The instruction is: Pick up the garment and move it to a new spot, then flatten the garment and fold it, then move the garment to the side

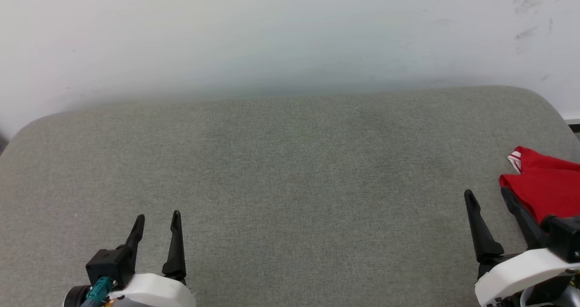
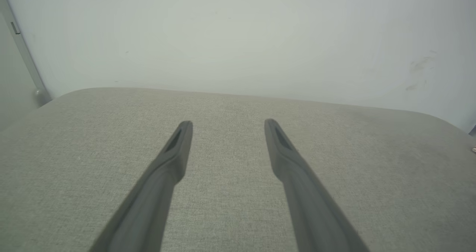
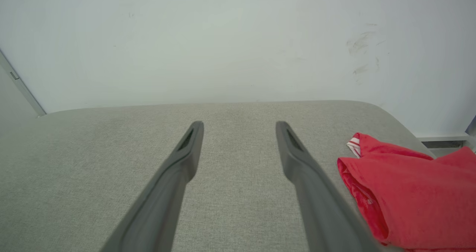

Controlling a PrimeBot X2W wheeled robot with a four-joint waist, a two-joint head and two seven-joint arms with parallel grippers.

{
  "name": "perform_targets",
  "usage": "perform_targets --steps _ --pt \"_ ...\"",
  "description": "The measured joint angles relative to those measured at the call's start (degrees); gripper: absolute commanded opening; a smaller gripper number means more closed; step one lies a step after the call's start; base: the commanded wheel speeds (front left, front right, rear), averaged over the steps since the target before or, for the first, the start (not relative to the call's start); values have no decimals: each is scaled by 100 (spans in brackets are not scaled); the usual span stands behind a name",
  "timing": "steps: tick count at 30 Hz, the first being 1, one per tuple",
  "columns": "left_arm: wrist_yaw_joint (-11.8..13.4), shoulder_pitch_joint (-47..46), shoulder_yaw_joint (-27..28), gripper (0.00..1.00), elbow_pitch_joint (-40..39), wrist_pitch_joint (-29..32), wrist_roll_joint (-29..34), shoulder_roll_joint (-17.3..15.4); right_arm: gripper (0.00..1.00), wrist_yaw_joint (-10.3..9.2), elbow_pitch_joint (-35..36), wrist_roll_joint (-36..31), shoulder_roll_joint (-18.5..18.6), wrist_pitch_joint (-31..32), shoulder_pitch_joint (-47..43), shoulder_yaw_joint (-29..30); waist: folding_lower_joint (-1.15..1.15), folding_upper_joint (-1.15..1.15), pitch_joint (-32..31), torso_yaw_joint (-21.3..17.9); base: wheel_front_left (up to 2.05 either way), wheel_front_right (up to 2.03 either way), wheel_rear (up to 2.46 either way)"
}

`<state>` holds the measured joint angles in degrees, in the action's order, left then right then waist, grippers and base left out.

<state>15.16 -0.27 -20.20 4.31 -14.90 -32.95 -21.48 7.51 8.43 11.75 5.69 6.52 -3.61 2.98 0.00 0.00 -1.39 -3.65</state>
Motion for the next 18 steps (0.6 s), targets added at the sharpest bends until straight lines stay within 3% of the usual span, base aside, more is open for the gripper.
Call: perform_targets --steps 10,11,18 --pt "-3 -37 1 100 63 0 0 11 100 0 48 -12 -32 5 4 10 0 0 52 -7 0 0 0" --pt "-4 -46 1 0 64 0 0 11 0 0 54 -12 -33 7 4 12 0 0 56 -5 0 0 0" --pt "-62 119 -21 0 271 80 -170 196 0 0 -250 176 -53 15 -56 4 0 0 62 2 0 0 0"
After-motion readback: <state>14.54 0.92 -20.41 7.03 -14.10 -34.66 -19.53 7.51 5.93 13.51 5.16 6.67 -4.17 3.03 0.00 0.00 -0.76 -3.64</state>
